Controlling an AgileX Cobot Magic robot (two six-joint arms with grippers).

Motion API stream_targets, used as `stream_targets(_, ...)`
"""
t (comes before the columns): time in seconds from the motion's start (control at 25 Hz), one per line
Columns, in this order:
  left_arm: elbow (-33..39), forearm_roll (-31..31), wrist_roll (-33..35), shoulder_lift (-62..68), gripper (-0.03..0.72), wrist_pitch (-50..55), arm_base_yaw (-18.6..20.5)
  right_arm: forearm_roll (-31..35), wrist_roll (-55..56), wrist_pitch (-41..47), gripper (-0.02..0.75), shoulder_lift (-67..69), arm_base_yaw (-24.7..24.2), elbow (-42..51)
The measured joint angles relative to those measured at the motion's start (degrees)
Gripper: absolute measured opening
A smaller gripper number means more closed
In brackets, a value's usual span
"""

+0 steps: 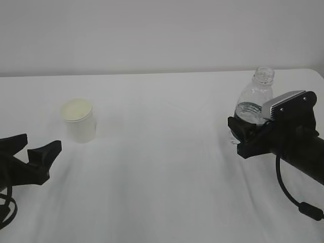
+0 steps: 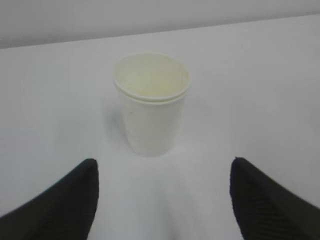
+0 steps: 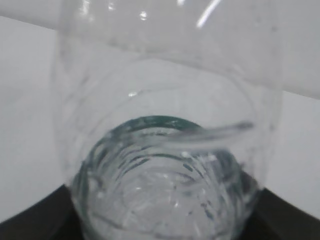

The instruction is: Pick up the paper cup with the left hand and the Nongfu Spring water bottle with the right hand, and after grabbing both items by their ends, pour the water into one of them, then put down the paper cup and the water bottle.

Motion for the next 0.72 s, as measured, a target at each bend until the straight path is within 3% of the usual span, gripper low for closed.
stream_targets(0.4, -3.7, 11.8, -0.4, 0.1, 0.587, 1.5, 8.7, -1.5, 0.0, 0.1, 0.469, 0.0, 0.0, 0.0)
stream_targets(0.72, -7.0, 17.4, -2.5, 8.3, 0.587, 1.1, 10.8, -1.7, 0.0, 0.1, 0.469, 0.0, 0.0, 1.7)
